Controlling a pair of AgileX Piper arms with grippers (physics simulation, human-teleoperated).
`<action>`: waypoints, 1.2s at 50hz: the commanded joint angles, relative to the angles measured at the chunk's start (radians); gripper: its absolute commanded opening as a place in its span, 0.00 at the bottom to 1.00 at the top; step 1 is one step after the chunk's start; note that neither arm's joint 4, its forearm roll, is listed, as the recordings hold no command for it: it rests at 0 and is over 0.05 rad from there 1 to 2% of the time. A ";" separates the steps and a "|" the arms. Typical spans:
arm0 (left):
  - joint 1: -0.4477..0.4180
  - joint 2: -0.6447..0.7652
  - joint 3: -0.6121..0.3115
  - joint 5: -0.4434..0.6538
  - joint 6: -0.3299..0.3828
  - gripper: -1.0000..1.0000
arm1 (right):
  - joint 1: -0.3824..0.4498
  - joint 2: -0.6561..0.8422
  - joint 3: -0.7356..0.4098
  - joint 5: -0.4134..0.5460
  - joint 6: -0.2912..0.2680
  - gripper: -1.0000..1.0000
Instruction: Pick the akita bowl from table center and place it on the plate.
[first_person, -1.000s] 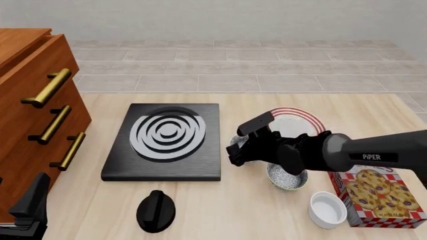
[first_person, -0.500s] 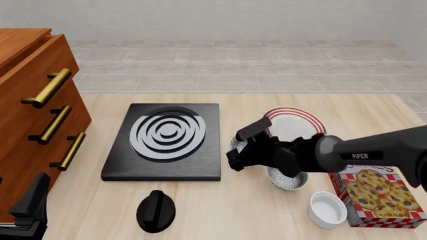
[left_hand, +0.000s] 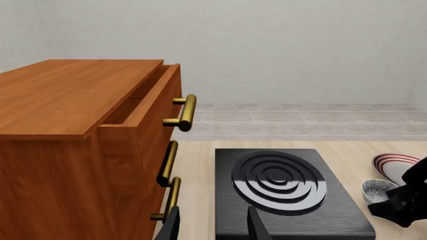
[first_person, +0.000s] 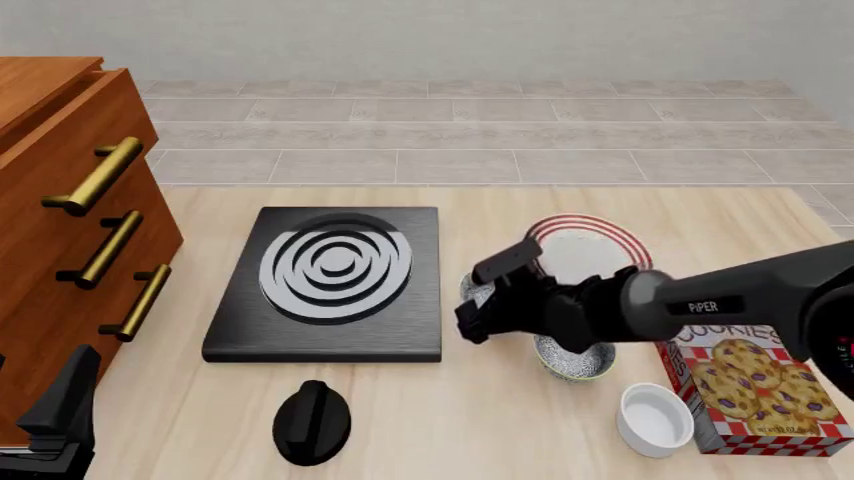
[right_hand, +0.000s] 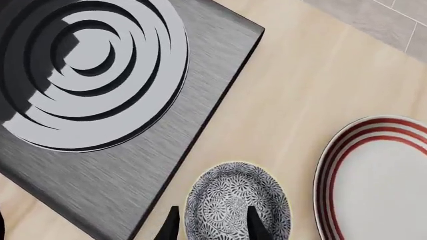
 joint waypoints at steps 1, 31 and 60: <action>0.000 0.000 0.000 0.000 0.000 1.00 | 0.004 0.016 0.004 -0.011 0.005 1.00; 0.000 0.000 0.000 0.000 0.000 1.00 | 0.023 0.042 0.025 -0.048 0.030 1.00; 0.000 0.000 0.000 0.000 0.000 1.00 | 0.037 0.048 0.055 -0.072 0.027 0.00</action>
